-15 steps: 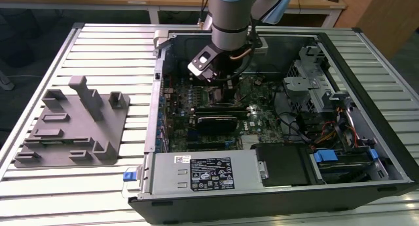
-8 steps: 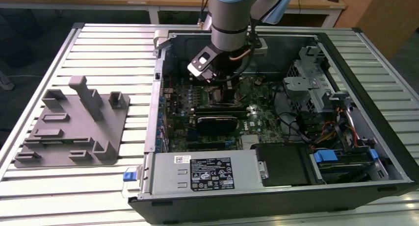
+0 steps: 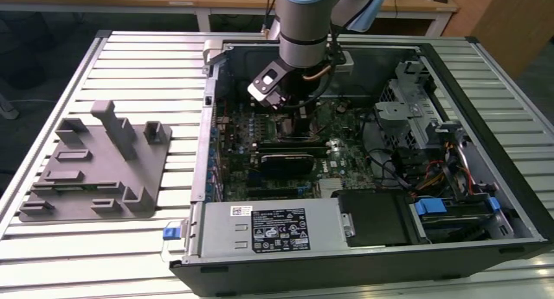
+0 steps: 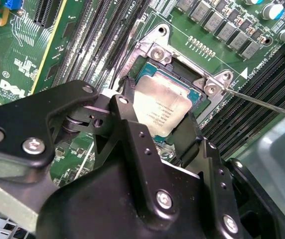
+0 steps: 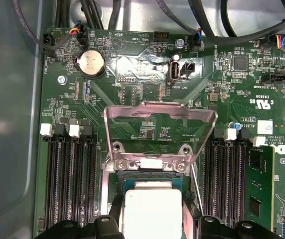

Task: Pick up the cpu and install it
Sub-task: 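Place the cpu into insertion slot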

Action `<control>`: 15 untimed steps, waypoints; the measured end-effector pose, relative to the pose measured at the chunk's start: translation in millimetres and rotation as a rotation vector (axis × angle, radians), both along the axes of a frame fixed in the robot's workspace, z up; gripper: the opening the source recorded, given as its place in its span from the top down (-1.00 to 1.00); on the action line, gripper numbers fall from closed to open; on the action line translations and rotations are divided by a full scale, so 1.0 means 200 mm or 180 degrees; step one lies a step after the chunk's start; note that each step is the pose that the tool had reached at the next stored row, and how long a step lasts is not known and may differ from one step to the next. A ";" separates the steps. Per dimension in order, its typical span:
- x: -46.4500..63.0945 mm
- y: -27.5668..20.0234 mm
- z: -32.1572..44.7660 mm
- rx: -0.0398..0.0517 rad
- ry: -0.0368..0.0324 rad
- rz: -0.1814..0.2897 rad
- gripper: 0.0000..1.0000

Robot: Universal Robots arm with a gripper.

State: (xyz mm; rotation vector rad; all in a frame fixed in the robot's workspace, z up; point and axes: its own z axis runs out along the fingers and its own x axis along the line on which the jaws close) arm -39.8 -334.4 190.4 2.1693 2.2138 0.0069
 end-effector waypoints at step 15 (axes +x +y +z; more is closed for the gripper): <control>0.00 0.006 0.000 0.0000 0.0000 -0.0025 -0.08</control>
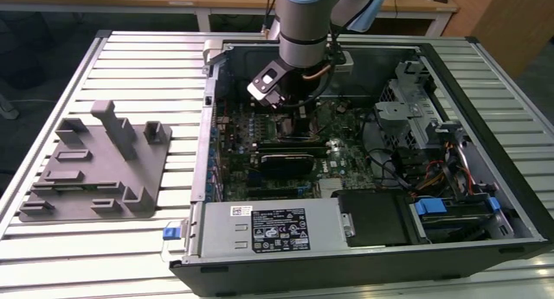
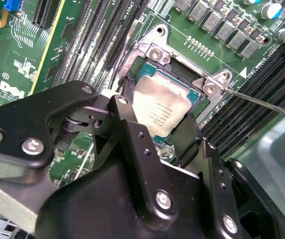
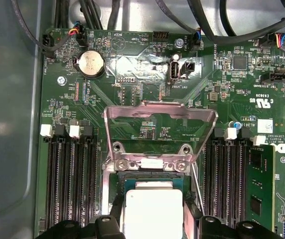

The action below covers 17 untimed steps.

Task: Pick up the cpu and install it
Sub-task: 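Place the cpu into insertion slot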

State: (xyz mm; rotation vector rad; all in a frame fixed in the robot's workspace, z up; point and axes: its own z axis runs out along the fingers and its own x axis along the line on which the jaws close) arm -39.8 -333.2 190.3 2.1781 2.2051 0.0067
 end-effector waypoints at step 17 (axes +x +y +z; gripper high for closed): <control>0.00 0.009 -0.003 0.0002 -0.0001 -0.0008 -0.08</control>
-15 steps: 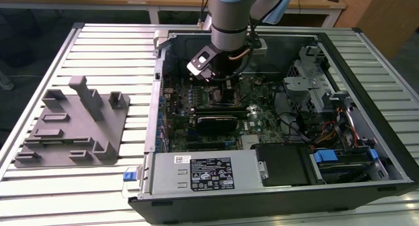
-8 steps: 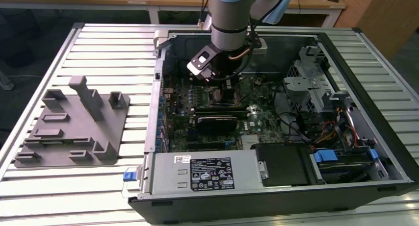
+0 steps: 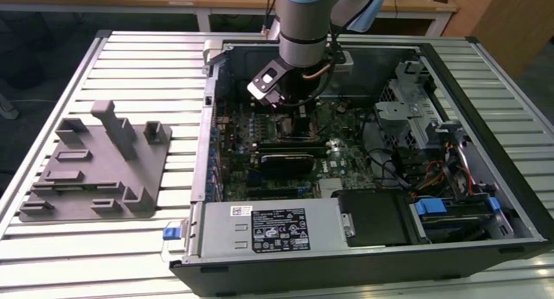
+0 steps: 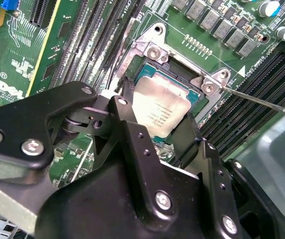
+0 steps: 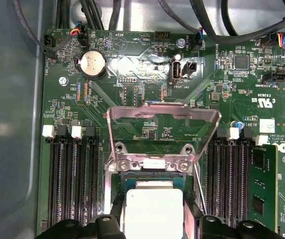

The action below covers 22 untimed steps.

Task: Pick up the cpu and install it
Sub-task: 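Place the cpu into insertion slot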

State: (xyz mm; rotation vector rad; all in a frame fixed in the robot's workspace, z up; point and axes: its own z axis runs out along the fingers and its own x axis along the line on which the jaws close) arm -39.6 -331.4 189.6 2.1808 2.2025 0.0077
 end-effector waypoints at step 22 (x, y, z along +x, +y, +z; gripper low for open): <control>0.00 -0.002 0.018 0.0041 0.0001 0.0000 -0.21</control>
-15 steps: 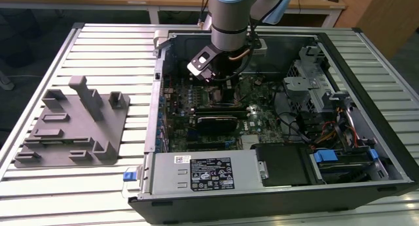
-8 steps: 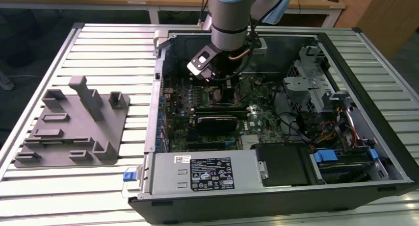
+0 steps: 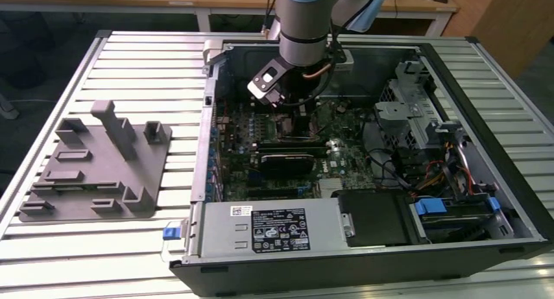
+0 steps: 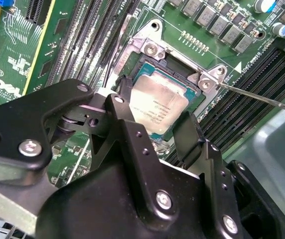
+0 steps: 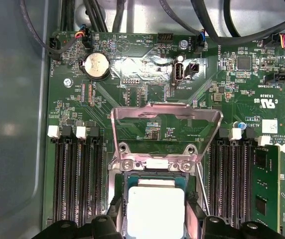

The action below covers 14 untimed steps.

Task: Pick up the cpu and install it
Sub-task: 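Place the cpu into insertion slot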

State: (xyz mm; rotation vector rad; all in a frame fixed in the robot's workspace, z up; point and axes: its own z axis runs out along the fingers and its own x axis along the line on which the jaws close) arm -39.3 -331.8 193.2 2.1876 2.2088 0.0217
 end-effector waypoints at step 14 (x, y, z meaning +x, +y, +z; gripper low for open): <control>0.00 -0.007 0.013 0.0001 0.0000 0.0000 -0.21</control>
